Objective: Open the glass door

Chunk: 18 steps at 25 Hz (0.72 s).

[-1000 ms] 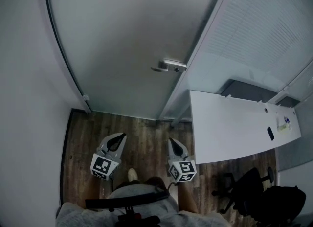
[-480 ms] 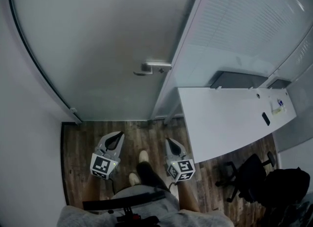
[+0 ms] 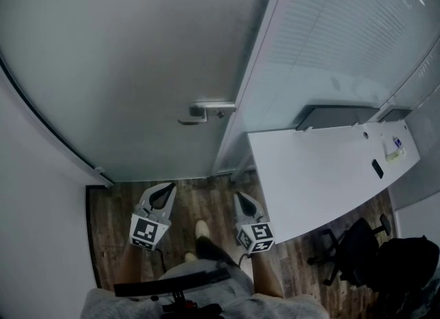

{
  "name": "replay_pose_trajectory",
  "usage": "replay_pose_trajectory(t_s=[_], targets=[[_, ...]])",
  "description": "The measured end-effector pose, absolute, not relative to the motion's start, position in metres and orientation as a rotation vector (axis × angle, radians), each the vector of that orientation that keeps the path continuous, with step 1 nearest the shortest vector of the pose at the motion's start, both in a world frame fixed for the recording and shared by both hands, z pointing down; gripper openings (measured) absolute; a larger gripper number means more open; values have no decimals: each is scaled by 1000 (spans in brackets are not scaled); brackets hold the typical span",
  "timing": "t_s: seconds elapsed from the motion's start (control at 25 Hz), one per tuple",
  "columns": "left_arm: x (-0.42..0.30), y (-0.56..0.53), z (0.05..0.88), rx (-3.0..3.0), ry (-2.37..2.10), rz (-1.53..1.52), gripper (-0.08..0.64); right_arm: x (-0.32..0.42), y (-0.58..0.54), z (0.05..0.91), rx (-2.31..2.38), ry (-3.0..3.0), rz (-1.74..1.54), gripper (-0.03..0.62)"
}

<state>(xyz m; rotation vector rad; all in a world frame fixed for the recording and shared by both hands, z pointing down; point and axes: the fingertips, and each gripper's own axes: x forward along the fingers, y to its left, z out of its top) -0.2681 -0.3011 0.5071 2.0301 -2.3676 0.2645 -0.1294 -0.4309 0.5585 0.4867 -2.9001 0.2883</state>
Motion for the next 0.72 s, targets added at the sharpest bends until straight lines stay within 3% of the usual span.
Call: replay_pose_trajectory(t_s=[0.32,0.72], targets=[[-298,-345,501,2055,-2346,303,5,-153,-466,563,515,-2882,331,2],[-331,-395,531,2080,-2315,630,51,-168,-485,577,527,-2860,397,2]])
